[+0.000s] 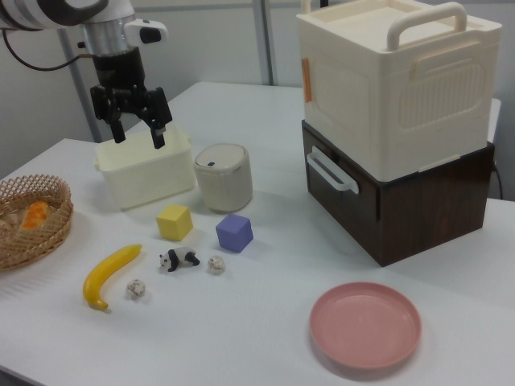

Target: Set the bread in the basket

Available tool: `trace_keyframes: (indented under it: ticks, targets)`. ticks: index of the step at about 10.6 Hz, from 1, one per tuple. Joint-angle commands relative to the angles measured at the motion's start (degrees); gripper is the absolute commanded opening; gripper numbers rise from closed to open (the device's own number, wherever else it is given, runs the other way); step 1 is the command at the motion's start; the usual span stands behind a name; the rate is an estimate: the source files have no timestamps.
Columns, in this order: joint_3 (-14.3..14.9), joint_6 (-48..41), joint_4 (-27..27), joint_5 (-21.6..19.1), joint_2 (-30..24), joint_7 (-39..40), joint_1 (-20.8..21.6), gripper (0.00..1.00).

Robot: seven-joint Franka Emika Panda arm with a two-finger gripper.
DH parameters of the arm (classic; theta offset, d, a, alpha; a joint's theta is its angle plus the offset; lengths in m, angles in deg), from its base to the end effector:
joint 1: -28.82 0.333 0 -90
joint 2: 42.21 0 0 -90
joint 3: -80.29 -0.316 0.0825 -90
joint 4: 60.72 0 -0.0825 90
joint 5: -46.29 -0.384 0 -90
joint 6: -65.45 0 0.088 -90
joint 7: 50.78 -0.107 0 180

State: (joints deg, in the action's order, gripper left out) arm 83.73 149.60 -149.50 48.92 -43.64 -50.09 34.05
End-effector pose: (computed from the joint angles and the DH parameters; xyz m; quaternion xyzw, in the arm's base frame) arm 0.5362 0.0110 0.6395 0.9992 0.0200 -0.0277 0.0224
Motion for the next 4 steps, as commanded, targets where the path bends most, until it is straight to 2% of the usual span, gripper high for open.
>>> trace_keyframes:
  ticks: [1, 4]
  targets:
    - [-0.45, 0.83, -0.96, -0.52, -1.30, 5.18, -3.03, 1.00]
    - [-0.54, 0.93, -1.22, -0.52, -1.12, 5.03, -3.04, 1.00]
